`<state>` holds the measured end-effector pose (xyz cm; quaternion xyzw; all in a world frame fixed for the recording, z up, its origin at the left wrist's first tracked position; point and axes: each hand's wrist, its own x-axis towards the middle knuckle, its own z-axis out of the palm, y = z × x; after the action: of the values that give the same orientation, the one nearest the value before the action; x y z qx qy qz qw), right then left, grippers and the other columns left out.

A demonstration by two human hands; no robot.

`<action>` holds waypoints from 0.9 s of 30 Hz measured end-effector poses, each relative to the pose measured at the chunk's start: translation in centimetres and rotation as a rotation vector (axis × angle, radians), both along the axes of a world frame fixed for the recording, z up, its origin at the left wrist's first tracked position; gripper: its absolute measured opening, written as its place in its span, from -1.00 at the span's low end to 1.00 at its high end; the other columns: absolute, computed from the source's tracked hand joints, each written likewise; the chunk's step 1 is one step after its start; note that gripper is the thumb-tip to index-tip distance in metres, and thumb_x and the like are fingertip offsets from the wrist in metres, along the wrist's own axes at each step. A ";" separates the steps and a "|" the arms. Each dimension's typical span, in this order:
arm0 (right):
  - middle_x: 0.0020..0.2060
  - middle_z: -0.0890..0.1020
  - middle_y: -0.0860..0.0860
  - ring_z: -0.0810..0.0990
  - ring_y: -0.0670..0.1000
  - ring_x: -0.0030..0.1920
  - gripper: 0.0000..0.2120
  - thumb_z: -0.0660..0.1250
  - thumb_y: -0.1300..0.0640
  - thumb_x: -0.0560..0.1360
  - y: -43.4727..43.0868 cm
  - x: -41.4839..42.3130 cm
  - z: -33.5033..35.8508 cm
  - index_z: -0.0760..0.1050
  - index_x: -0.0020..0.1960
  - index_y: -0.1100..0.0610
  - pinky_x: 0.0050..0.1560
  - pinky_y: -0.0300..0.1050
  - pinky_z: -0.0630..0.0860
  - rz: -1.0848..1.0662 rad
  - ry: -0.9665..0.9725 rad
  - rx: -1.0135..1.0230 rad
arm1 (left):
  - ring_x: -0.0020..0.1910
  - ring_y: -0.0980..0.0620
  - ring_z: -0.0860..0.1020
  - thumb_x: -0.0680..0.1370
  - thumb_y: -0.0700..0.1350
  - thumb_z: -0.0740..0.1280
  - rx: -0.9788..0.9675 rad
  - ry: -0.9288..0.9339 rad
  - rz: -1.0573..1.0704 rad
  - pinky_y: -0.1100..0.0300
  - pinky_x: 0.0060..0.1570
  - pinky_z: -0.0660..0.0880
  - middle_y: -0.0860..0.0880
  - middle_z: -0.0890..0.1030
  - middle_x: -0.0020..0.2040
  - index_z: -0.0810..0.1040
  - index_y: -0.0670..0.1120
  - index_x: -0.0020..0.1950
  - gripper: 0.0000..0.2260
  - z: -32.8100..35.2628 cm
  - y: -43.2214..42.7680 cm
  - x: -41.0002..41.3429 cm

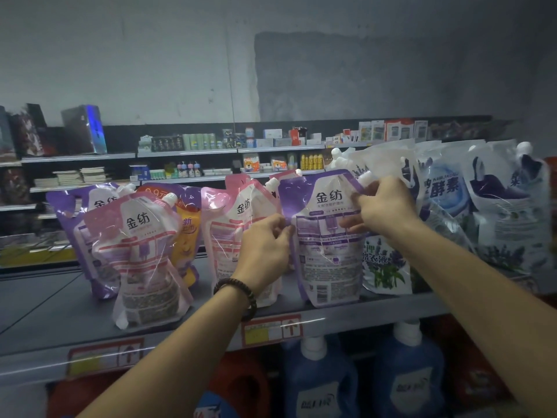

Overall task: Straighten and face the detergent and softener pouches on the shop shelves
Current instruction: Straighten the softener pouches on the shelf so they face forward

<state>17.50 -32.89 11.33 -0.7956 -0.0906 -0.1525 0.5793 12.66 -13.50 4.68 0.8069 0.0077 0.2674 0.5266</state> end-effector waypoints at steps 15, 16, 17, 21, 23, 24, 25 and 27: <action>-0.21 0.72 0.11 0.73 0.01 -0.44 -0.88 0.40 0.08 0.67 -0.3 -4.5 2.6 0.53 0.00 0.09 -0.51 -0.07 0.62 -0.077 -0.203 -0.043 | -0.27 -0.14 0.76 0.75 -0.13 0.28 -0.027 -0.128 -0.040 -0.03 -0.33 0.70 -0.18 0.73 -0.07 0.59 -0.08 0.03 -0.85 2.0 0.8 -3.7; -0.22 0.73 0.10 0.73 0.01 -0.44 -0.88 0.41 0.06 0.66 0.0 -5.0 2.7 0.55 0.03 0.11 -0.51 -0.08 0.62 -0.067 -0.213 -0.045 | -0.26 -0.15 0.76 0.75 -0.13 0.27 -0.019 -0.135 -0.031 -0.02 -0.33 0.70 -0.18 0.73 -0.07 0.59 -0.07 0.03 -0.85 2.0 1.3 -4.2; -0.22 0.73 0.09 0.73 0.01 -0.43 -0.86 0.42 0.05 0.65 0.4 -5.5 2.9 0.57 0.05 0.13 -0.49 -0.07 0.63 -0.055 -0.224 -0.051 | -0.25 -0.16 0.76 0.76 -0.13 0.26 -0.013 -0.145 -0.024 -0.02 -0.33 0.70 -0.18 0.73 -0.07 0.60 -0.07 0.03 -0.84 2.1 2.0 -4.8; -0.34 0.71 0.03 0.69 0.00 -0.49 -0.85 0.45 0.11 0.63 2.4 -7.4 2.9 0.59 0.00 0.20 -0.46 -0.08 0.63 0.029 -0.260 -0.011 | -0.25 -0.15 0.76 0.76 -0.12 0.26 -0.007 -0.156 -0.026 -0.04 -0.30 0.69 -0.15 0.74 -0.10 0.59 -0.10 0.02 -0.83 2.5 5.0 -7.8; -0.44 0.67 0.00 0.65 -0.02 -0.53 -0.82 0.46 0.10 0.62 3.8 -8.3 2.8 0.58 -0.06 0.21 -0.52 -0.10 0.55 0.059 -0.257 0.017 | -0.28 -0.14 0.76 0.76 -0.13 0.25 -0.018 -0.145 -0.035 0.02 -0.35 0.66 -0.16 0.74 -0.13 0.57 -0.12 0.01 -0.82 2.9 6.6 -9.4; -0.42 0.67 0.00 0.65 -0.01 -0.52 -0.81 0.47 0.10 0.61 4.5 -8.8 2.9 0.58 -0.06 0.21 -0.51 -0.09 0.54 0.079 -0.250 0.038 | -0.29 -0.13 0.75 0.76 -0.15 0.24 -0.020 -0.143 -0.038 0.05 -0.37 0.64 -0.16 0.73 -0.13 0.57 -0.11 -0.01 -0.81 3.1 7.4 -10.2; -0.40 0.68 0.01 0.66 0.01 -0.51 -0.81 0.48 0.10 0.60 5.3 -9.3 2.9 0.58 -0.05 0.22 -0.48 -0.08 0.52 0.101 -0.244 0.064 | -0.30 -0.12 0.75 0.76 -0.15 0.24 -0.011 -0.141 -0.032 0.08 -0.38 0.62 -0.16 0.73 -0.13 0.57 -0.10 -0.02 -0.80 3.3 8.2 -10.9; -0.33 0.70 0.04 0.66 0.02 -0.50 -0.82 0.47 0.11 0.61 6.8 -10.3 2.9 0.59 -0.02 0.23 -0.47 -0.07 0.51 0.133 -0.240 0.100 | -0.34 -0.10 0.73 0.76 -0.15 0.26 0.028 -0.140 0.008 0.09 -0.40 0.61 -0.12 0.71 -0.14 0.56 -0.06 -0.06 -0.79 3.6 9.9 -12.3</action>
<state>7.21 -26.12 14.28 -0.7340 -0.2041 -0.2122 0.6121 0.33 -3.58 8.32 0.7935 -0.0298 0.3254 0.5134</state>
